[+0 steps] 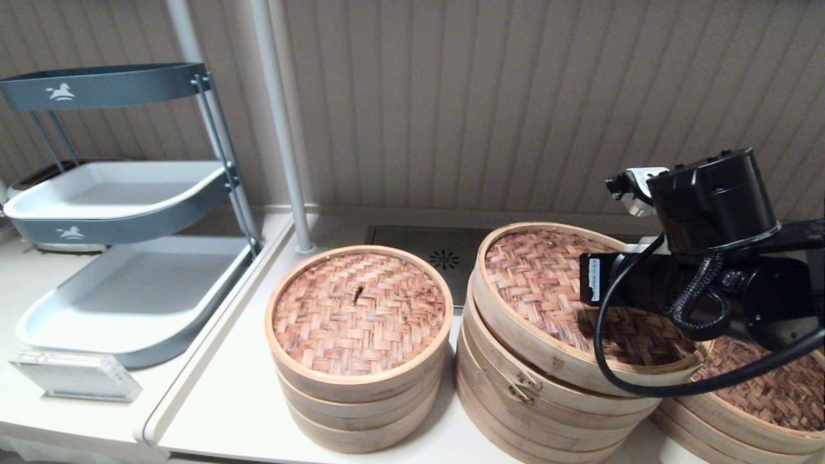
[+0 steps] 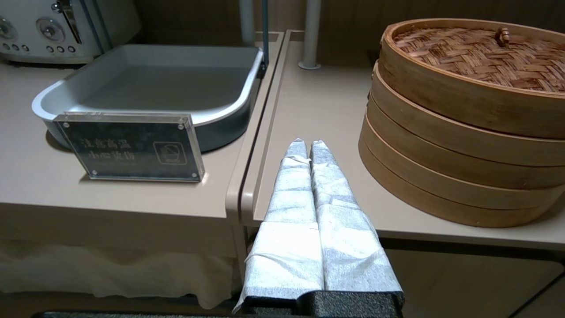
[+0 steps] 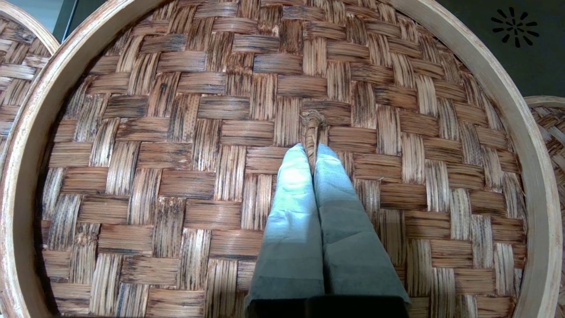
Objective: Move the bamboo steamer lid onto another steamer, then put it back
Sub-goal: Put the steamer
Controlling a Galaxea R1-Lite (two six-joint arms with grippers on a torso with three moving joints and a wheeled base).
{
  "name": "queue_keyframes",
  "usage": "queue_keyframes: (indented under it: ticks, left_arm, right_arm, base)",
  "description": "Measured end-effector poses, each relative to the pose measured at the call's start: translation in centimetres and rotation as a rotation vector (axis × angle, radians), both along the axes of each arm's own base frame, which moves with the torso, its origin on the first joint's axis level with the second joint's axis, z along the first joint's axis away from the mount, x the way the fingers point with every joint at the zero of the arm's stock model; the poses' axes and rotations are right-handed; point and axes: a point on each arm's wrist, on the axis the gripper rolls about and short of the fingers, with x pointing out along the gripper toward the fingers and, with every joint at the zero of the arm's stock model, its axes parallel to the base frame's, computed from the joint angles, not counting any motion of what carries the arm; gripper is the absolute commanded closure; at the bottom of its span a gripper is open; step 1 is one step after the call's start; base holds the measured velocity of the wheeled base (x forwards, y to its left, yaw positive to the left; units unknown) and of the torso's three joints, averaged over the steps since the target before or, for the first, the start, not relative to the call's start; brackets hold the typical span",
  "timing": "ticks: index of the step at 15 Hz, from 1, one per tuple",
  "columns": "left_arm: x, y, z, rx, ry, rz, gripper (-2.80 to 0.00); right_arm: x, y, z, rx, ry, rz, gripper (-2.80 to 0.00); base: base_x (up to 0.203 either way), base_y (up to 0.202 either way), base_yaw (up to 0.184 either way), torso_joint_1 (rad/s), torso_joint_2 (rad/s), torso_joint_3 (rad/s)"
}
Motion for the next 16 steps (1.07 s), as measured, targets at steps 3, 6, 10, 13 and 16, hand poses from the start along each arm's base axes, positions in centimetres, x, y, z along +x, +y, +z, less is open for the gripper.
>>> queue_keyframes:
  ticks: [3, 6, 10, 13, 16]
  left_arm:
    - [0.0, 0.0, 0.0, 0.0, 0.0, 0.0, 0.0]
    - [0.0, 0.0, 0.01, 0.0, -0.001, 0.0, 0.0]
    - [0.0, 0.0, 0.01, 0.0, -0.001, 0.0, 0.0]
    - [0.0, 0.0, 0.01, 0.0, -0.001, 0.0, 0.0]
    - [0.0, 0.0, 0.0, 0.0, 0.0, 0.0, 0.0]
  right_arm:
    - [-0.07, 0.45, -0.02, -0.002, 0.0, 0.014, 0.0]
    - [-0.12, 0.55, 0.19, 0.002, -0.005, 0.018, 0.0]
    - [-0.15, 0.55, 0.21, 0.002, -0.006, 0.019, 0.0]
    - [-0.15, 0.51, -0.1, -0.004, 0.004, 0.018, 0.0]
    - [-0.21, 0.47, -0.2, -0.005, 0.006, 0.018, 0.0]
  base:
    - [0.0, 0.0, 0.0, 0.0, 0.0, 0.0]
    - [0.0, 0.0, 0.0, 0.0, 0.0, 0.0]
    - [0.0, 0.0, 0.0, 0.0, 0.0, 0.0]
    - [0.0, 0.0, 0.0, 0.0, 0.0, 0.0]
    - [0.0, 0.0, 0.0, 0.0, 0.0, 0.0]
